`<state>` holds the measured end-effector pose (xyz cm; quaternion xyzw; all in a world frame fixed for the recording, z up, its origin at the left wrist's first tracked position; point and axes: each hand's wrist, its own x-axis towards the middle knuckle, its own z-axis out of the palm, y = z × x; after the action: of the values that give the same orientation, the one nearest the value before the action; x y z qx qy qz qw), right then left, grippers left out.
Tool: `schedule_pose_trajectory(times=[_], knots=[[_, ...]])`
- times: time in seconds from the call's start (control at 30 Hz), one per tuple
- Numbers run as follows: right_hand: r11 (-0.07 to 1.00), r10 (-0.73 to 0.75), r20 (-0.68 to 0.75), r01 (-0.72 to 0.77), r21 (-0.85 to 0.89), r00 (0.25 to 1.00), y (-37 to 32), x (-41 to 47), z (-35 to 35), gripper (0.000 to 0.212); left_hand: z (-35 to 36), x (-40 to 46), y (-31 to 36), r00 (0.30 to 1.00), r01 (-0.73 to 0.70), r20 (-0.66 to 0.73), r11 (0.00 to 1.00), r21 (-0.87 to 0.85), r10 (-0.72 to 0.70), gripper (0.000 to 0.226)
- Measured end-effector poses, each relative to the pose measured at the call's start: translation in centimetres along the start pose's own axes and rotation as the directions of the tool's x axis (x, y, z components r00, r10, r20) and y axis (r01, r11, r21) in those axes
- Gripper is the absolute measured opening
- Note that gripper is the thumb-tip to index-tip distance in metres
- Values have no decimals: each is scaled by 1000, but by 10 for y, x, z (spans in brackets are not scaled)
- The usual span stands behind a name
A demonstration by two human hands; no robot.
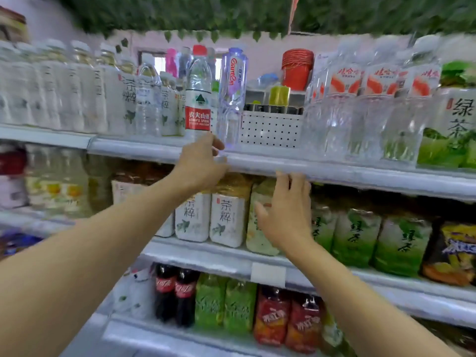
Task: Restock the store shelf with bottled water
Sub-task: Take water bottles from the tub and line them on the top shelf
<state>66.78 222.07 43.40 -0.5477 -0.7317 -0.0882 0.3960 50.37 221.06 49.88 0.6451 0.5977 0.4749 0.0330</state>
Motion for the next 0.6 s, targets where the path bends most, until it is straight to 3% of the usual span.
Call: schedule_pose_trajectory(times=[0.1,0.27,0.6], knots=[[997,-21,70,16,71,997,-10,-28,23,72,-9,-41,-28,997,71,-39,993,92,-67,38],[989,-104,248,73,131,963,-25,-76,65,72,-21,-108,-92,962,260,22,940,222,-271,46],[969,-213,559,100,226,801,-77,-193,166,73,-35,-246,-222,771,562,111,752,345,-627,51]])
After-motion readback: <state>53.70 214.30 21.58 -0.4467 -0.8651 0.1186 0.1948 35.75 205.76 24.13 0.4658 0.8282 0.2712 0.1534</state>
